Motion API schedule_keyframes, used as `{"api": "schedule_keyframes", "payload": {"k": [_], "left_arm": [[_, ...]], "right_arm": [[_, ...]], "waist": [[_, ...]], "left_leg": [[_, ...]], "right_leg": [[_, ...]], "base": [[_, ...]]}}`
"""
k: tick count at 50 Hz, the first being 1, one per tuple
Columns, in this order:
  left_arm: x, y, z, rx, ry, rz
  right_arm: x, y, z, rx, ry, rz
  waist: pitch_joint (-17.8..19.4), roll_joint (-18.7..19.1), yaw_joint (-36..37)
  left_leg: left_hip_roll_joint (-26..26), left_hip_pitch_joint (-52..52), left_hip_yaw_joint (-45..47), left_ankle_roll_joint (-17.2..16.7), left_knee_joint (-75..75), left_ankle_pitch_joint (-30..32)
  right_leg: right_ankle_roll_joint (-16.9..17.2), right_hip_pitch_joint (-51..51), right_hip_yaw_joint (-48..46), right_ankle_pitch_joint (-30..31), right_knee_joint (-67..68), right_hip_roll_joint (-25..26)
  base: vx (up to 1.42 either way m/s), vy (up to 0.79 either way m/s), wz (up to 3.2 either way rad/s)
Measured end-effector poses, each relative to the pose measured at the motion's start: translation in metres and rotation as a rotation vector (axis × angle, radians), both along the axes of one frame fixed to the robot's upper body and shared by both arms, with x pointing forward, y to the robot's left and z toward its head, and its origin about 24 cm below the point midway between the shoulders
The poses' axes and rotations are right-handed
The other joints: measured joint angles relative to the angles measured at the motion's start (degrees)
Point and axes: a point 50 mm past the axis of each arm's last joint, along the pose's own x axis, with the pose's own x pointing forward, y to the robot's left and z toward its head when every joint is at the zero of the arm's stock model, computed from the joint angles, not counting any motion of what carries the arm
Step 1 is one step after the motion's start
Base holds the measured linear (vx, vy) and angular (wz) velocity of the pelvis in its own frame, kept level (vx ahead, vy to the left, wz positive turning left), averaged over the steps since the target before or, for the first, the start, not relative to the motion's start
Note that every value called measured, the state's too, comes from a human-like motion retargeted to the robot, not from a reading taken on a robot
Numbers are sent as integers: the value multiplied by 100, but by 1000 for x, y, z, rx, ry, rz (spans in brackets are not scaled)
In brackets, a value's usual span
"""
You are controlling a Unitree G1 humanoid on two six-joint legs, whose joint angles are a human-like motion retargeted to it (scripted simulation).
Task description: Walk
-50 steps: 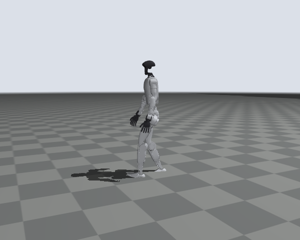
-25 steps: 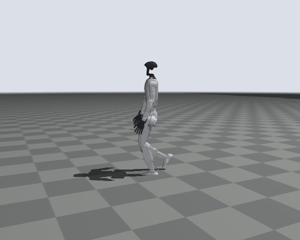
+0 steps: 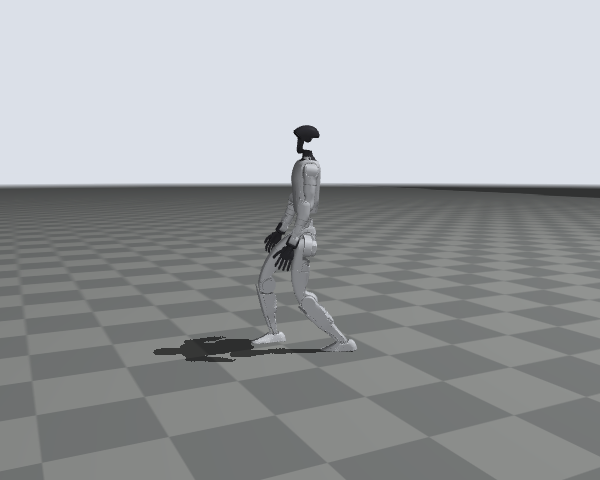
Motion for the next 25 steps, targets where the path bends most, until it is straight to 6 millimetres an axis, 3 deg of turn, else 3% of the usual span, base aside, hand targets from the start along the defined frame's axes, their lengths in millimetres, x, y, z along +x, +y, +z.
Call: {"api": "schedule_keyframes", "payload": {"k": [3, 7, 10, 13, 19, 25], "left_arm": [[-14, 0, -4, -14, 36, 30], [-15, -3, -5, -50, 34, 67], [-8, -4, -3, -62, 0, 83], [5, -3, 2, -65, -55, 99], [24, 2, 11, -65, -146, 158], [34, 3, 15, -63, -192, 211]], "right_arm": [[1, -3, 1, -27, -17, 26], [12, -11, 7, -74, -58, 59], [17, -18, 11, -110, -87, 58], [22, -25, 15, -143, -115, 45], [28, -31, 19, -172, -152, -4], [32, -25, 19, -161, -158, -16]], "waist": [[-43, 226, -12], [-54, 693, -3], [-104, 746, 74], [-123, 724, 173], [-145, 645, 348], [-313, 449, 363]], "left_leg": [[244, -232, 54, -320, 1038, 336], [707, -1031, 162, -730, 2702, 1097], [848, -1829, 442, -621, 3532, 1235], [888, -2610, 704, -397, 3704, 985], [736, -3635, 1027, -209, 2080, 763], [283, -3797, 989, -347, -867, 1652]], "right_leg": [[-268, 116, -146, -333, 294, 245], [-640, 418, -388, -661, 122, 645], [-783, 642, -380, -953, 9, 661], [-824, 979, -346, -1153, -244, 587], [-805, 1823, -231, -1428, -848, 407], [-732, 2427, -154, -1680, -1299, 118]], "base": [[53, -11, 11], [50, -9, 8], [49, -8, 15], [49, -7, 22], [53, -6, 18], [59, -3, 22]]}}
